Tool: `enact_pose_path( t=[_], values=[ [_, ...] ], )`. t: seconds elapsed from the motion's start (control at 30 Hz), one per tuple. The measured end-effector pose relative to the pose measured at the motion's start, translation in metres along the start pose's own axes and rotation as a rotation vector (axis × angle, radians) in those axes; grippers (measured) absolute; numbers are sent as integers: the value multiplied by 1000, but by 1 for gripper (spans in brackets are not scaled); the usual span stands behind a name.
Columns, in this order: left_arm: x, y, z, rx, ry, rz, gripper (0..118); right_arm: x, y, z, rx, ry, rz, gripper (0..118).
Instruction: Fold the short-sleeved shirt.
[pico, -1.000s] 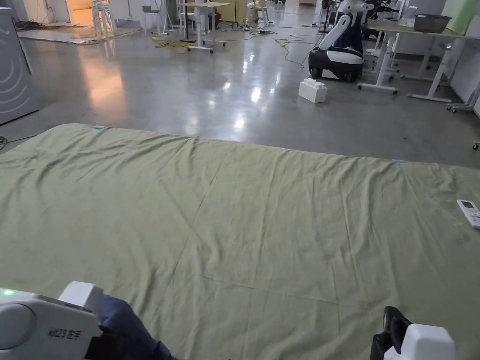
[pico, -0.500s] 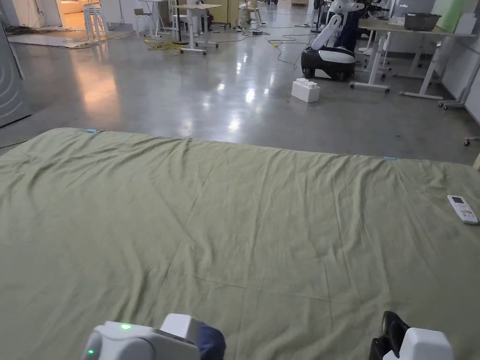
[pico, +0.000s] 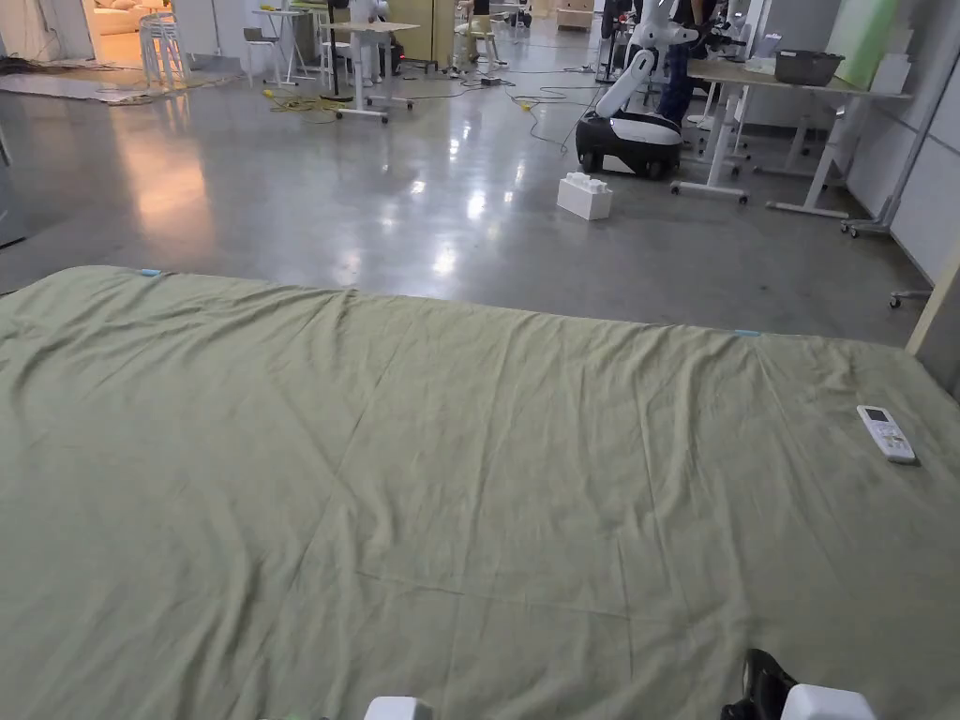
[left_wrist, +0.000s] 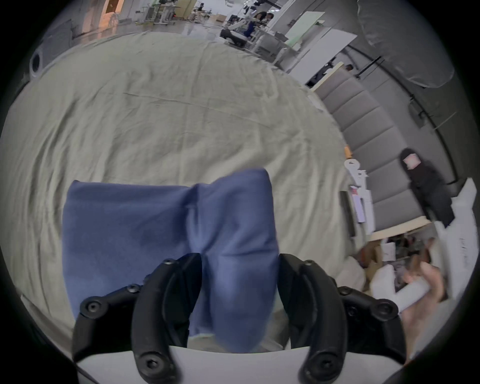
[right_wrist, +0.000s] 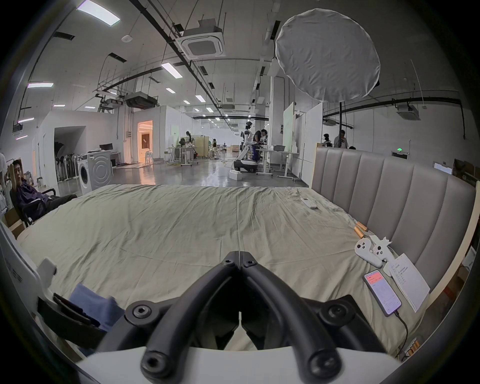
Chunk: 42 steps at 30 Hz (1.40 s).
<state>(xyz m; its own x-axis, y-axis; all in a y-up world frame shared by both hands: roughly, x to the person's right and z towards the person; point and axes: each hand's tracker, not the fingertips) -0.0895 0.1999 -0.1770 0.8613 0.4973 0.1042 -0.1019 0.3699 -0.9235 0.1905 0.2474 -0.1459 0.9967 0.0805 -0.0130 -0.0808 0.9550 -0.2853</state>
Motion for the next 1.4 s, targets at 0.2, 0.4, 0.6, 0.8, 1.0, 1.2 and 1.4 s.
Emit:
enact_pose_path(
  t=[0.2, 0.4, 0.6, 0.8, 1.0, 1.2, 1.4],
  values=[
    [-24, 0, 23, 62, -95, 54, 54, -1, 0, 0, -2, 2, -6, 0],
    [-20, -2, -9, 39, -45, 63, 19, -6, -4, -1, -14, 11, -9, 0],
    [-1, -17, -41, -66, -76, 65, 17, -6, -5, 1, -17, 11, 2, 0],
    [7, -19, -54, 9, 11, 25, 13, -7, -5, -1, -21, 9, -2, 0],
    [7, -16, -41, 11, -1, -5, 12, -11, -2, -2, -19, 22, 0, 0],
    [-4, 0, 28, 128, -115, -19, 12, -10, 8, 0, 5, 26, 10, 0],
    [-17, 18, 82, 233, -54, -53, 13, -12, 14, -1, 22, 27, 11, 0]
  ],
)
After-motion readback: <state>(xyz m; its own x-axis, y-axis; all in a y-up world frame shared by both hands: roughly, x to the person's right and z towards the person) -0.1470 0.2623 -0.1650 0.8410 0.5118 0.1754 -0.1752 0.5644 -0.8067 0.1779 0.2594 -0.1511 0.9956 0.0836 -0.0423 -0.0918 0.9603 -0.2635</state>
